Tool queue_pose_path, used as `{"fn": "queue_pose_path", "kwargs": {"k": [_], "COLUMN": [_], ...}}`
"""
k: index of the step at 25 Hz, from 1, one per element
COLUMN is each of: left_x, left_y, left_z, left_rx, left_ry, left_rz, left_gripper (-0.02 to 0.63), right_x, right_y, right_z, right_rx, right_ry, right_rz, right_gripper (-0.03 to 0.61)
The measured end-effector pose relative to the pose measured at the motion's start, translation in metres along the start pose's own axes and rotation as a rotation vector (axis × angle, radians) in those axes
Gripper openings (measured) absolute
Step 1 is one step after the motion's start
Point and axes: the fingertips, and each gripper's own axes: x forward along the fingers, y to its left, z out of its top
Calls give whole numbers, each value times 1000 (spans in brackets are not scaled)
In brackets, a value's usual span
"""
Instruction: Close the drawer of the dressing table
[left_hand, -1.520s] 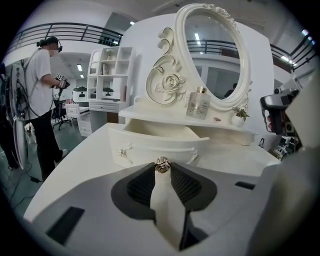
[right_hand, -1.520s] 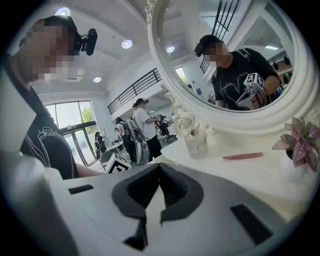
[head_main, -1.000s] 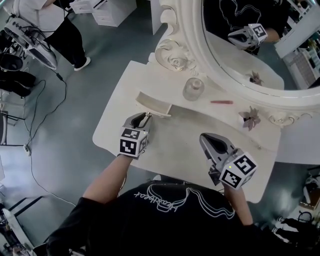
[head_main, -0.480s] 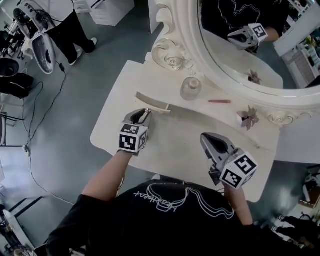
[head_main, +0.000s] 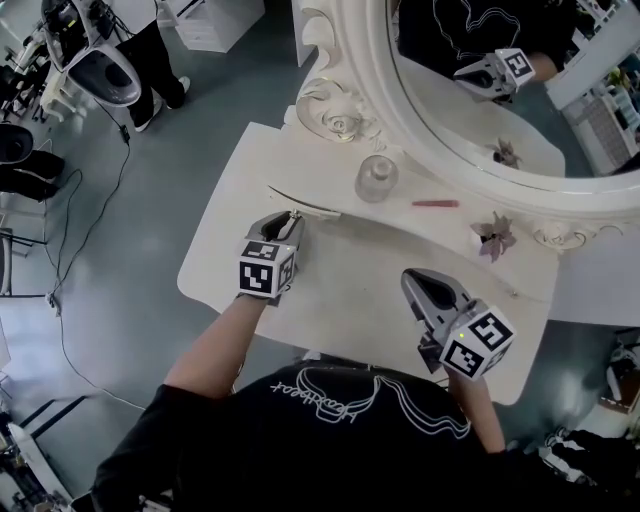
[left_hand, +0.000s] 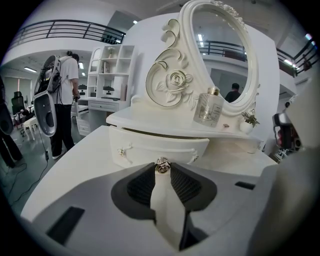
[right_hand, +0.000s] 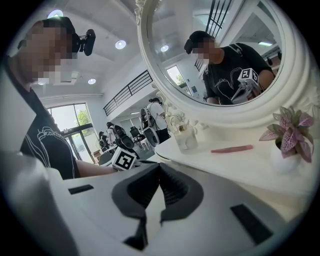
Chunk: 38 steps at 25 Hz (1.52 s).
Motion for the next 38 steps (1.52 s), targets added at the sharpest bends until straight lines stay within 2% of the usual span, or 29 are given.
{"fn": "queue_pose_path", "kwargs": {"k": [30, 33, 35, 38], "left_x": [26, 26, 24, 13], "left_y": [0, -1, -3, -6], "left_z": [15, 16, 18, 21], "left_rx": [-17, 4, 23, 21], "left_ry": [-20, -23, -31, -38], "left_rz": [6, -4, -9, -18], "left_gripper": [95, 95, 104, 152], "right_x": [-4, -3, -2, -1], "right_y": [-14, -12, -8, 0], "right_z": [0, 0, 0, 0], "right_rx": [17, 15, 12, 6], "right_ry": [-6, -6, -6, -9], "right_rz": [-28, -23, -18, -6], "right_gripper": [3, 3, 3, 4]}}
